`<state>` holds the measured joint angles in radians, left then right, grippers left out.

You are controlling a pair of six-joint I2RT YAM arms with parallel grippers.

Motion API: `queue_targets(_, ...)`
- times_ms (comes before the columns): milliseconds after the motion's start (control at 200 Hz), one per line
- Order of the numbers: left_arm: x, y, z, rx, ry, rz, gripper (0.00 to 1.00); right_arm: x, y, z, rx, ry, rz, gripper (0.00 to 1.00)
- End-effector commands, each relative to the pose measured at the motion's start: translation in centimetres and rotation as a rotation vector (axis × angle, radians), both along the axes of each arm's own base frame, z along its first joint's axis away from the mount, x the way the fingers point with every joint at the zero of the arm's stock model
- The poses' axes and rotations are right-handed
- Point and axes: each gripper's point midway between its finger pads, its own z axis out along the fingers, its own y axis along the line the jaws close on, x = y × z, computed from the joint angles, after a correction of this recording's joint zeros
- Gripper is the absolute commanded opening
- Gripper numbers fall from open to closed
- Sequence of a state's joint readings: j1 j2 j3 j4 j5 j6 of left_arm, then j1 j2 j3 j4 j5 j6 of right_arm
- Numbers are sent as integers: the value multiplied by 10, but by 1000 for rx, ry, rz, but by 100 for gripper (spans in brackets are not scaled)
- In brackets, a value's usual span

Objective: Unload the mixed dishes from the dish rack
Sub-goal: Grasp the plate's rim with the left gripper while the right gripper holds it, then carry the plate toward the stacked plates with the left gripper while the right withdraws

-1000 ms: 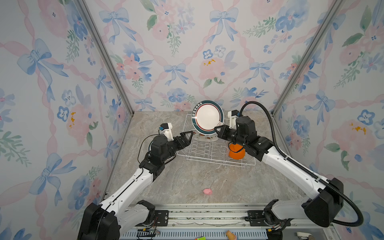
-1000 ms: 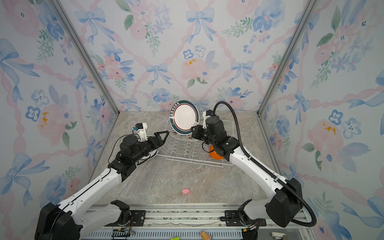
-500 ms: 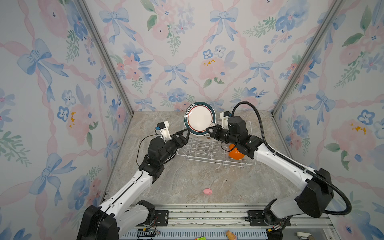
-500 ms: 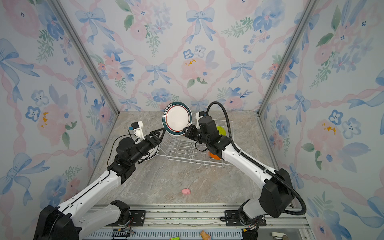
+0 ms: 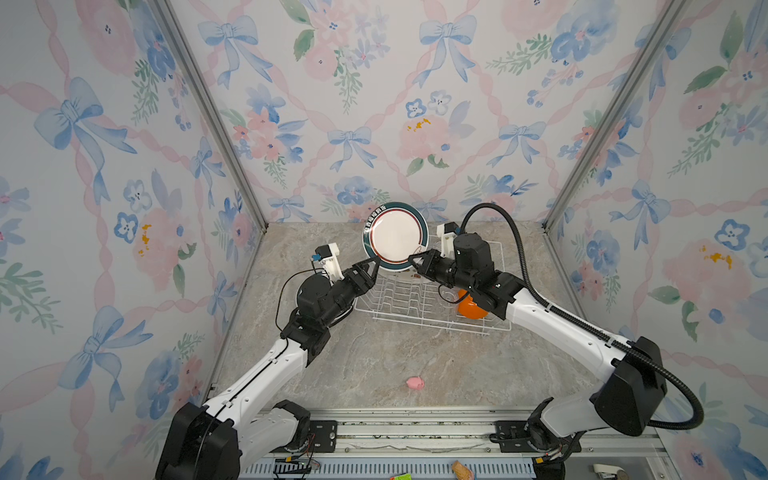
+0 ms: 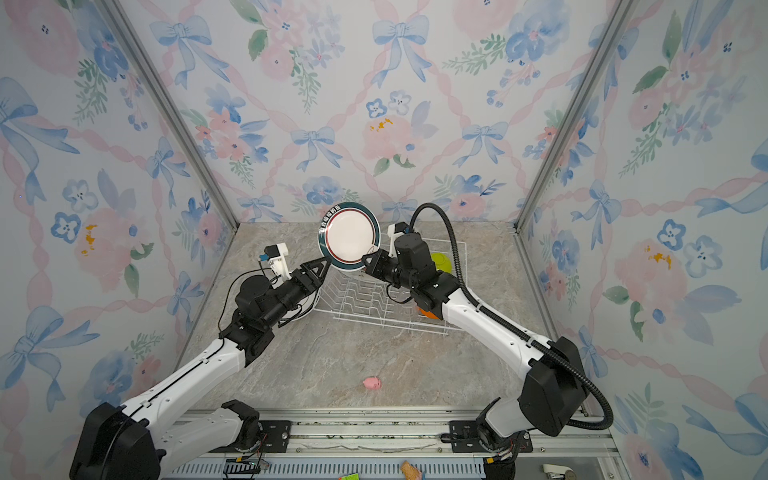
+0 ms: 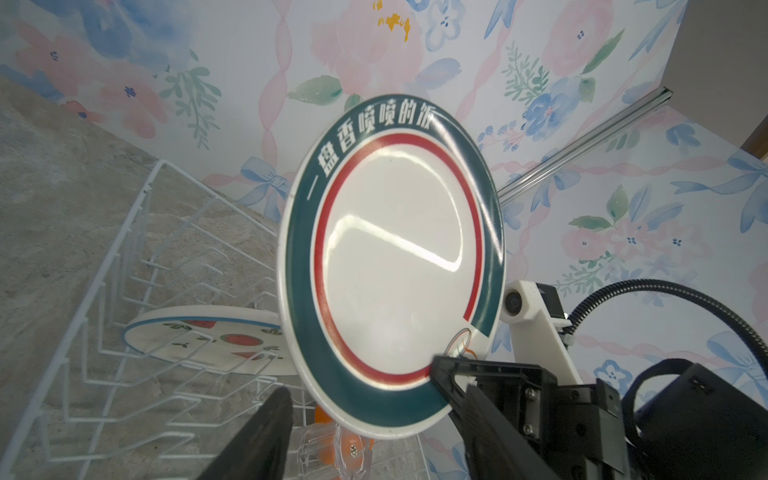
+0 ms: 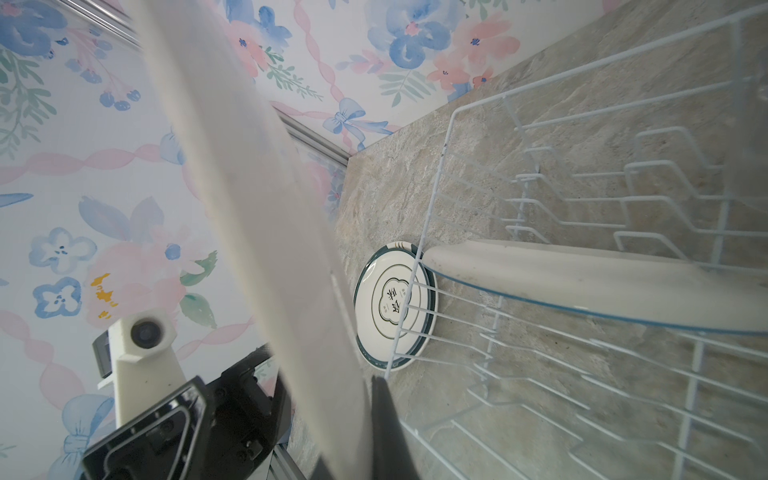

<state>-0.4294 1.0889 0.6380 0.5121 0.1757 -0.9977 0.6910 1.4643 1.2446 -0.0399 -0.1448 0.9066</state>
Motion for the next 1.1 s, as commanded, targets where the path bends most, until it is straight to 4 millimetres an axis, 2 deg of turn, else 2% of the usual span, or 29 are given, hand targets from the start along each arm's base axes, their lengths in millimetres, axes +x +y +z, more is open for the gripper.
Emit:
queue_targets(0,5,-9,7,-21,-8,-35,68,-9,-2,48,93,-116,-9,0)
queue_targets(195,15,-18,-4,-41,19,-57,69,-13,-2,45,96,-108,0,0)
queue_targets(515,27,-20,-3,-38,14,-42,66,-13,-1,44,97,-97,21,0)
queue_targets(835,34,-25,-1,-64,7,-71,62,-12,17,30,154,-16,99,0)
queue_targets(975,33,-27,3,-85,-2,-86,49,-10,21,21,169,15,113,0)
queue_targets(1040,33,-26,5,-88,-6,-86,35,-10,22,18,176,23,116,0)
queue_targets(1095,33,-26,5,-90,-7,-81,17,-9,22,17,177,28,118,0)
